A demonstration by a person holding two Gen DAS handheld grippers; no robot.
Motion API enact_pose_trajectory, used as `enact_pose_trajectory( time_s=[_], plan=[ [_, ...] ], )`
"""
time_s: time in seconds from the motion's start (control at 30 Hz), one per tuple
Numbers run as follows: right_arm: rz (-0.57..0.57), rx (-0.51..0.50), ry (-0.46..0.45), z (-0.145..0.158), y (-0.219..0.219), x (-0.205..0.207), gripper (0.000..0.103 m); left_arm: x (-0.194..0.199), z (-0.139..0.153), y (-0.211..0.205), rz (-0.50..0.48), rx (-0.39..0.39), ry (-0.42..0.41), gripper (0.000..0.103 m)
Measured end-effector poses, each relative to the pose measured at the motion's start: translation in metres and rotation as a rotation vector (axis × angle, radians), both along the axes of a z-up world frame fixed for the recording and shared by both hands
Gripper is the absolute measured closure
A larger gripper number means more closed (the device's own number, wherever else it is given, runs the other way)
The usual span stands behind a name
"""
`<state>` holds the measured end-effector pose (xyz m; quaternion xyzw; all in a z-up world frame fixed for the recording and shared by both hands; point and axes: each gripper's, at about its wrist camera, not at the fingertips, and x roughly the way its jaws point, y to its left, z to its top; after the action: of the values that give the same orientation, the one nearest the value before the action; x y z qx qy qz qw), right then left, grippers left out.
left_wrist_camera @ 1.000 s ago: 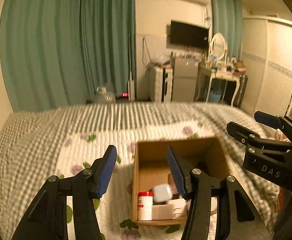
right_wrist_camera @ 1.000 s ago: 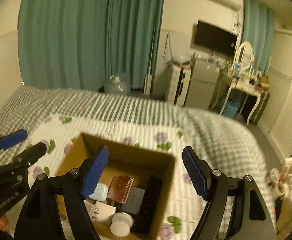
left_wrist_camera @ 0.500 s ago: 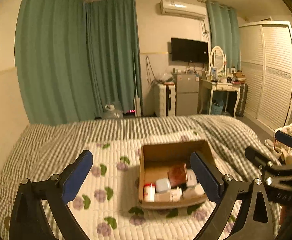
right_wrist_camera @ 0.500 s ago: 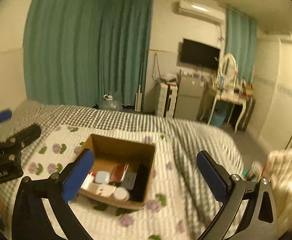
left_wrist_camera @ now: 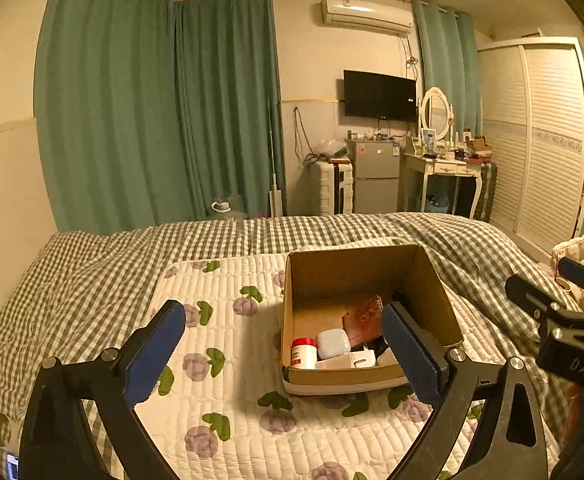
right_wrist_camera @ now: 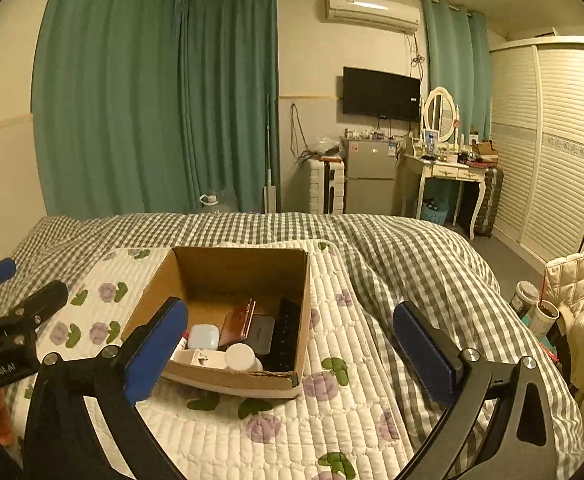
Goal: Organize rigid objects
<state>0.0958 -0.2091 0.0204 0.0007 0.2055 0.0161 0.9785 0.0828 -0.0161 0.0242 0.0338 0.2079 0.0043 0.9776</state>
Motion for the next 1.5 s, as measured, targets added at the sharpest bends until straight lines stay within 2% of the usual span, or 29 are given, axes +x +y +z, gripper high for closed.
enact_pose_trajectory(
  time_s=[0.87, 1.5],
  plan=[
    [0.063, -0.032, -0.007, 0.000, 0.014, -0.010, 0.000, 0.001, -0.007, -0.003, -0.012, 0.006, 0.030, 0.003],
    [0.045, -0.036, 0.024, -0.008, 0.011, -0.004, 0.000, 0.001, -0.005, -0.002, -0.015, -0.002, 0.037, 0.003]
  ],
)
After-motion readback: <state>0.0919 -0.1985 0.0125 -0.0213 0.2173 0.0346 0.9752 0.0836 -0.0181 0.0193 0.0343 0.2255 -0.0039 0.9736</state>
